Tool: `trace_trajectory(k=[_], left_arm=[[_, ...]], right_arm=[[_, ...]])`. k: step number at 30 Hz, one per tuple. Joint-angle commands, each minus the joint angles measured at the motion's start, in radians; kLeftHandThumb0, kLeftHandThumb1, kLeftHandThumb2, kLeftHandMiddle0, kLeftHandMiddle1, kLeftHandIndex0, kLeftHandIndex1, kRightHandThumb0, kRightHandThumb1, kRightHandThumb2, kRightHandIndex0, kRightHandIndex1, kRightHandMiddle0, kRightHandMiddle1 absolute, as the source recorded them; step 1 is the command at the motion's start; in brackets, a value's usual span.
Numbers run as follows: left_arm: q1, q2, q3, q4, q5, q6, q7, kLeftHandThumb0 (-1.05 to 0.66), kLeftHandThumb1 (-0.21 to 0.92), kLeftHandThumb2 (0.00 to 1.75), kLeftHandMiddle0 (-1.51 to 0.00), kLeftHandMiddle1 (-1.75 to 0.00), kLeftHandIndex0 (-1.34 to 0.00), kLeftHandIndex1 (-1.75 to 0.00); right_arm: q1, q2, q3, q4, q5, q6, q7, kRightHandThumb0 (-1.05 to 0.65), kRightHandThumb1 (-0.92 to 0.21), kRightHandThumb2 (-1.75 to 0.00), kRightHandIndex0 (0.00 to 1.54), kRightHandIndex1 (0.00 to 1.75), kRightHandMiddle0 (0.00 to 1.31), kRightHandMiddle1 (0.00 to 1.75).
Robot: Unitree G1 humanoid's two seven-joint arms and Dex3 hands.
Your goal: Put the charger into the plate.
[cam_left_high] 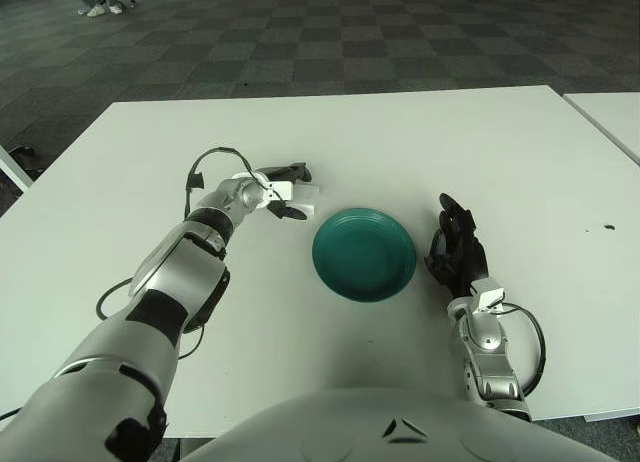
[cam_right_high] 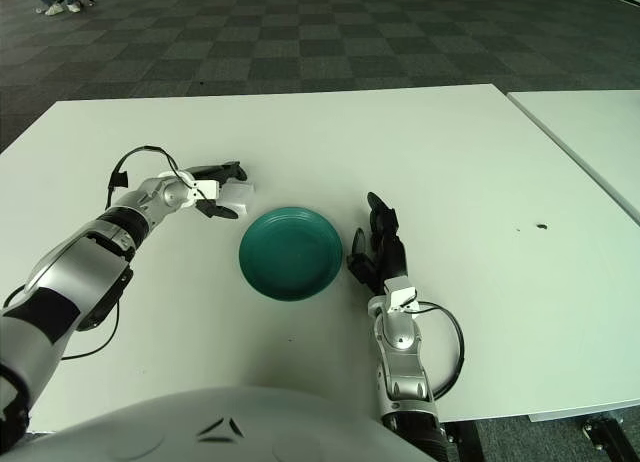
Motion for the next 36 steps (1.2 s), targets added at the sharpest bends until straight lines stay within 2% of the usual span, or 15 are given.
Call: trace_trajectory(k=[1, 4, 6, 7, 9, 10, 11, 12, 13, 14, 15, 17, 21, 27, 36], left_arm=[[0.029, -0.005, -0.007, 0.029, 0.007, 0.037, -0.030, -0.97, 0.92, 0.50, -0.43, -0.07, -0.10, -1.00], [0.035, -0.009, -0.005, 0.029, 0.005, 0.040, -0.033, -0.95, 0.92, 0.47, -0.49, -0.09, -0.13, -1.09], [0.040, -0.012, -0.004, 0.030, 0.003, 0.042, -0.034, -0.92, 0.92, 0.42, -0.53, -0.17, -0.15, -1.22], [0.043, -0.013, -0.004, 0.030, 0.002, 0.043, -0.034, -0.91, 0.92, 0.40, -0.50, -0.33, -0.16, -1.28], [0.053, -0.014, -0.007, 0.031, 0.005, 0.044, -0.027, -0.86, 0.92, 0.32, -0.35, -1.05, -0.19, -1.52], [0.059, -0.014, -0.011, 0.031, 0.009, 0.040, -0.012, -0.85, 0.92, 0.31, -0.33, -1.19, -0.19, -1.57], [0.063, -0.014, -0.014, 0.031, 0.013, 0.038, -0.001, -0.79, 0.90, 0.27, -0.43, -1.39, -0.25, -1.63], [0.069, -0.014, -0.017, 0.030, 0.017, 0.034, 0.017, -0.74, 0.89, 0.25, -0.49, -1.52, -0.29, -1.67], [0.072, -0.014, -0.020, 0.030, 0.020, 0.032, 0.029, -0.68, 0.82, 0.38, -0.53, -1.56, -0.34, -1.67], [0.076, -0.014, -0.021, 0.029, 0.022, 0.029, 0.047, -0.59, 0.70, 0.63, -0.58, -1.63, -0.40, -1.68], [0.079, -0.015, -0.022, 0.029, 0.023, 0.028, 0.059, -0.54, 0.60, 0.82, -0.62, -1.67, -0.44, -1.70], [0.083, -0.017, -0.023, 0.029, 0.024, 0.028, 0.082, -0.49, 0.52, 0.99, -0.67, -1.71, -0.48, -1.72], [0.100, -0.021, -0.003, 0.027, 0.002, 0.026, 0.122, -0.46, 0.41, 1.17, -0.79, -1.74, -0.54, -1.74], [0.114, -0.022, 0.019, 0.022, -0.021, 0.029, 0.153, -0.45, 0.36, 1.25, -0.90, -1.75, -0.57, -1.75], [0.131, -0.023, 0.029, 0.017, -0.027, 0.044, 0.193, -0.44, 0.38, 1.24, -0.97, -1.75, -0.55, -1.75]], right_arm=[[0.087, 0.000, -0.008, 0.084, 0.005, 0.111, 0.001, -0.74, -0.92, -0.84, 0.13, 0.00, 0.00, 0.48], [0.089, 0.003, -0.012, 0.080, 0.010, 0.117, -0.001, -0.73, -0.92, -0.83, 0.14, 0.01, 0.00, 0.50], [0.092, 0.007, -0.016, 0.075, 0.017, 0.122, -0.001, -0.73, -0.92, -0.82, 0.14, 0.01, 0.00, 0.52], [0.094, 0.008, -0.017, 0.072, 0.020, 0.124, -0.001, -0.73, -0.92, -0.82, 0.15, 0.01, 0.00, 0.53], [0.096, 0.013, -0.020, 0.065, 0.026, 0.129, -0.001, -0.73, -0.92, -0.81, 0.16, 0.01, 0.00, 0.56], [0.096, 0.014, -0.022, 0.061, 0.028, 0.133, -0.001, -0.72, -0.92, -0.80, 0.16, 0.01, 0.00, 0.56], [0.096, 0.015, -0.023, 0.057, 0.030, 0.136, -0.001, -0.72, -0.92, -0.80, 0.16, 0.01, 0.00, 0.57], [0.096, 0.015, -0.025, 0.054, 0.032, 0.140, -0.001, -0.72, -0.92, -0.80, 0.17, 0.01, 0.00, 0.57], [0.095, 0.014, -0.027, 0.052, 0.034, 0.144, -0.001, -0.72, -0.92, -0.79, 0.17, 0.01, 0.00, 0.58], [0.094, 0.014, -0.028, 0.049, 0.036, 0.148, -0.001, -0.72, -0.92, -0.79, 0.17, 0.01, 0.00, 0.58], [0.093, 0.014, -0.030, 0.048, 0.038, 0.151, 0.000, -0.72, -0.92, -0.78, 0.17, 0.01, 0.00, 0.59], [0.091, 0.013, -0.033, 0.045, 0.043, 0.156, 0.001, -0.72, -0.92, -0.77, 0.18, 0.01, 0.00, 0.59], [0.083, 0.016, -0.046, 0.043, 0.057, 0.165, 0.000, -0.72, -0.92, -0.75, 0.21, 0.02, 0.00, 0.63], [0.073, 0.013, -0.057, 0.054, 0.063, 0.162, 0.004, -0.74, -0.92, -0.71, 0.27, 0.03, 0.00, 0.69], [0.065, 0.011, -0.072, 0.064, 0.071, 0.157, 0.012, -0.74, -0.92, -0.69, 0.34, 0.03, 0.02, 0.77]])
